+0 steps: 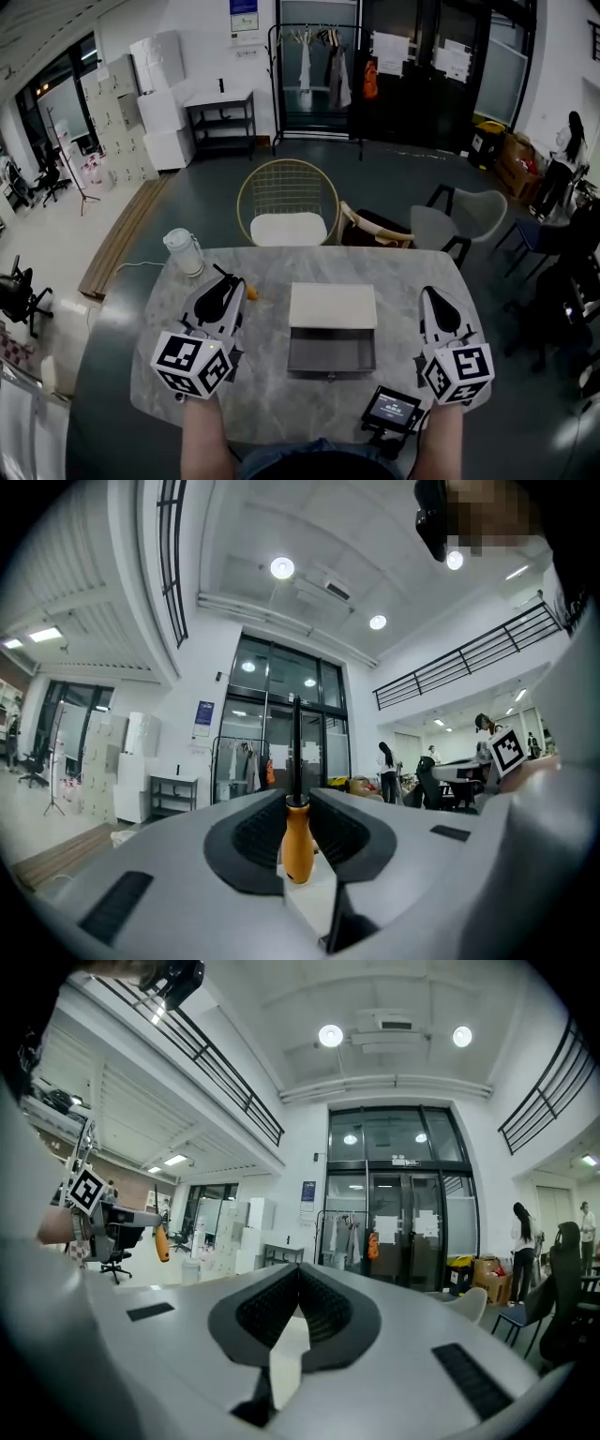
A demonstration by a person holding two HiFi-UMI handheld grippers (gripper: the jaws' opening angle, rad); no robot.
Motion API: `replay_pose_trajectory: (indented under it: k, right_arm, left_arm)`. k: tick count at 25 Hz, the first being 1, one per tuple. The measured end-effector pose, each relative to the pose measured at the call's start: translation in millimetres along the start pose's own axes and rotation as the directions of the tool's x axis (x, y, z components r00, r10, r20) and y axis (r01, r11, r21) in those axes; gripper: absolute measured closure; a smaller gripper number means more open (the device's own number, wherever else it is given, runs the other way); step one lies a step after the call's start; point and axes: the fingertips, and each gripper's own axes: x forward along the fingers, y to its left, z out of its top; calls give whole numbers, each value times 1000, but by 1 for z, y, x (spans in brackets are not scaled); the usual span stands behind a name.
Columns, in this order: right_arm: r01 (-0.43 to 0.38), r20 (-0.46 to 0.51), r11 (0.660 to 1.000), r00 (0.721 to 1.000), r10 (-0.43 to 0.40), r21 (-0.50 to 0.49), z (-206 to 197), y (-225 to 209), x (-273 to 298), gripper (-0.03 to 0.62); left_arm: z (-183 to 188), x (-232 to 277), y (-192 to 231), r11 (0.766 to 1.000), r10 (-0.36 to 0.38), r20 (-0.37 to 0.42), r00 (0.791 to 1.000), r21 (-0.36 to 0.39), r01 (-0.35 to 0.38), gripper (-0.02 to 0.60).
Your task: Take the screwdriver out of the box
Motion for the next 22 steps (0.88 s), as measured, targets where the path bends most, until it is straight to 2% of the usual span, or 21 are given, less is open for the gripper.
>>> replay_pose_trajectory:
  k: [8, 22]
  right_arm:
    - [33, 29, 999, 999, -32, -23, 6, 0, 5, 569]
    - [45, 29, 998, 999, -44, -36, 9, 0, 8, 569]
  left_arm:
    - [17, 5, 3, 1000, -5, 78, 997, 6, 4, 497]
    - [16, 24, -16, 998, -63, 81, 995, 13, 62, 497]
